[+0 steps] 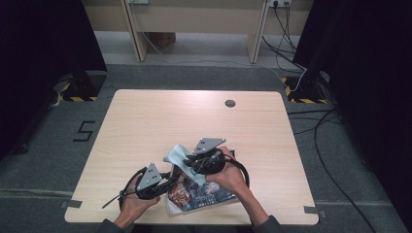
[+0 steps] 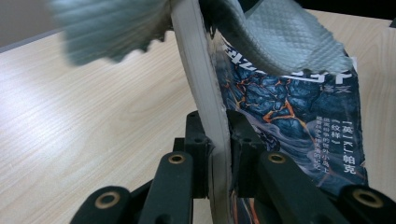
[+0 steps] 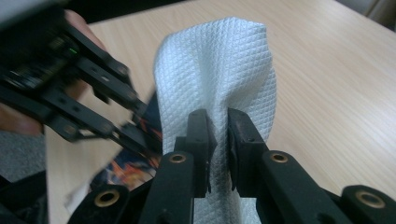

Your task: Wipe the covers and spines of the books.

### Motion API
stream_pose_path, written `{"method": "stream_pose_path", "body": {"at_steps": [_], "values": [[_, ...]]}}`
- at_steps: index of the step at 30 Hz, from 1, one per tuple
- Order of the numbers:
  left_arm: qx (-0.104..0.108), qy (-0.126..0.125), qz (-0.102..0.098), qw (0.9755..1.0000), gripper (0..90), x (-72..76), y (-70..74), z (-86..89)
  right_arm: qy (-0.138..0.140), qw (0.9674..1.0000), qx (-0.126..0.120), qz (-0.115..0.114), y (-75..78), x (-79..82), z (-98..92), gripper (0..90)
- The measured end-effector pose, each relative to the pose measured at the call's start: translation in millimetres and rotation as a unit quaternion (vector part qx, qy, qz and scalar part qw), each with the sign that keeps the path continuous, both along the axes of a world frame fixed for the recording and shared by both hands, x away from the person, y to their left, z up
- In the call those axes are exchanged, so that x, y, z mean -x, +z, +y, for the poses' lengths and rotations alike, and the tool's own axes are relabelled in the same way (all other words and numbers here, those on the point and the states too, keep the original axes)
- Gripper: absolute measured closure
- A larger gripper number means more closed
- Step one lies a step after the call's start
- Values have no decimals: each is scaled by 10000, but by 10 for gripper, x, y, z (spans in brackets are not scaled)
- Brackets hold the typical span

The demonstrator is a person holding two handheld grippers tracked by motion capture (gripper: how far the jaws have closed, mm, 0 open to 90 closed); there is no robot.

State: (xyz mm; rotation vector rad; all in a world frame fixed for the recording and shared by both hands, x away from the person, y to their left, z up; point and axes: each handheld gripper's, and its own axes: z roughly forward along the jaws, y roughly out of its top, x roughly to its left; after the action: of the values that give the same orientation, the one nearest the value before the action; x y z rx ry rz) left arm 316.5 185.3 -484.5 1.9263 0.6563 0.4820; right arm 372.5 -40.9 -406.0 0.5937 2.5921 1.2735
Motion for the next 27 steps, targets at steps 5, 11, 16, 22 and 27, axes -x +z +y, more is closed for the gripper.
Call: {"method": "stream_pose_path", "body": {"at_steps": [5,11,16,22,27], "values": [[5,-18,-8,10000,798,3,3,3,-479,9973,553,85,-128,-202,-263,801],[-27,-33,-41,10000,799,6,11,-3,-858,9930,745,309,-275,-391,-540,800],[-36,-35,-39,10000,798,5,13,-5,-1055,9901,816,432,-359,-476,-653,800],[1,-41,-49,10000,797,4,16,-1,-885,9927,760,294,-270,-387,-531,801],[-66,-26,-54,10000,794,8,13,-1,-256,9974,669,-75,-54,-136,-133,799]]}}
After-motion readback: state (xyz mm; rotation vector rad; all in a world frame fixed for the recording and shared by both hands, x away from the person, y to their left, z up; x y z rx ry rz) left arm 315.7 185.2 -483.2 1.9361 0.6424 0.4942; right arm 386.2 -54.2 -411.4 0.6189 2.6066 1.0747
